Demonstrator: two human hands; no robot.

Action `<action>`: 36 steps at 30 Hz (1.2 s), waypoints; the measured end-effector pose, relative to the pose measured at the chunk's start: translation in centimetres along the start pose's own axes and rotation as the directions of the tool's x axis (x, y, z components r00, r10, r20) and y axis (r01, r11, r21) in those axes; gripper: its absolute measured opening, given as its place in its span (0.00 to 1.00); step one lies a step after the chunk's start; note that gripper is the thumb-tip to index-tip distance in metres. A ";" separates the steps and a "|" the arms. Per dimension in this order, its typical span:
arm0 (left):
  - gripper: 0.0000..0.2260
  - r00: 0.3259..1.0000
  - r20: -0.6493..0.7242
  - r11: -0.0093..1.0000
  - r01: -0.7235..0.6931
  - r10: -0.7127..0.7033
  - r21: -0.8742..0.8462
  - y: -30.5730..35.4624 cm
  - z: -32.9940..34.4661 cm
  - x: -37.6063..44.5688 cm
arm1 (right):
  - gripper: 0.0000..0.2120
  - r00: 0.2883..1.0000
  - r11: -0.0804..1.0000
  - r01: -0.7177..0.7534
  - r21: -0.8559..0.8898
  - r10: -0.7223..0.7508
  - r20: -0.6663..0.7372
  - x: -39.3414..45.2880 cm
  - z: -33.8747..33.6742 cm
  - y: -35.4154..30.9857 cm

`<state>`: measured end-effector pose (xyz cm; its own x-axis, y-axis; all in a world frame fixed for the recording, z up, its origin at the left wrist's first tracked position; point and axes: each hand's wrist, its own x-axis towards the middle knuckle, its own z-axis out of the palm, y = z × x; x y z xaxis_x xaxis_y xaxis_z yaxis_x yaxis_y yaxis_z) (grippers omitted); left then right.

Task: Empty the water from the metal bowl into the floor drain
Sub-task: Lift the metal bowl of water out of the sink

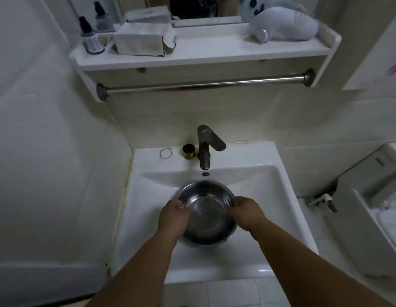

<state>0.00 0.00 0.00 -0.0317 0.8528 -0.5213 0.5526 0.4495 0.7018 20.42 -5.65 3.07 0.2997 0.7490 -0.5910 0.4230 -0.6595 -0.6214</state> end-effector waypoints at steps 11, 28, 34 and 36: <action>0.08 0.999 -0.039 0.996 0.041 -0.038 0.083 -3.2 0.3 4.0 | 0.31 0.994 0.990 -0.096 0.106 0.101 -0.051 4.0 1.0 3.1; 0.07 0.987 0.002 0.986 0.164 -0.164 -0.028 -6.8 1.3 8.6 | 0.33 0.976 0.950 -0.220 0.221 0.215 0.046 9.4 1.8 5.8; 0.05 0.973 0.065 0.955 0.231 -0.223 -0.184 -7.6 1.5 9.6 | 0.12 0.977 0.942 -0.211 0.262 0.202 0.061 10.3 2.1 6.7; 0.10 0.970 0.083 0.945 0.241 -0.228 -0.219 -7.9 1.5 9.6 | 0.15 0.981 0.940 -0.193 0.282 0.180 0.071 10.5 2.4 7.0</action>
<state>-3.39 4.26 -11.29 -0.0876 0.7025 -0.7063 0.3323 0.6890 0.6441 24.49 -2.54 -8.74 0.3095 0.6114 -0.7283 0.0988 -0.7825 -0.6148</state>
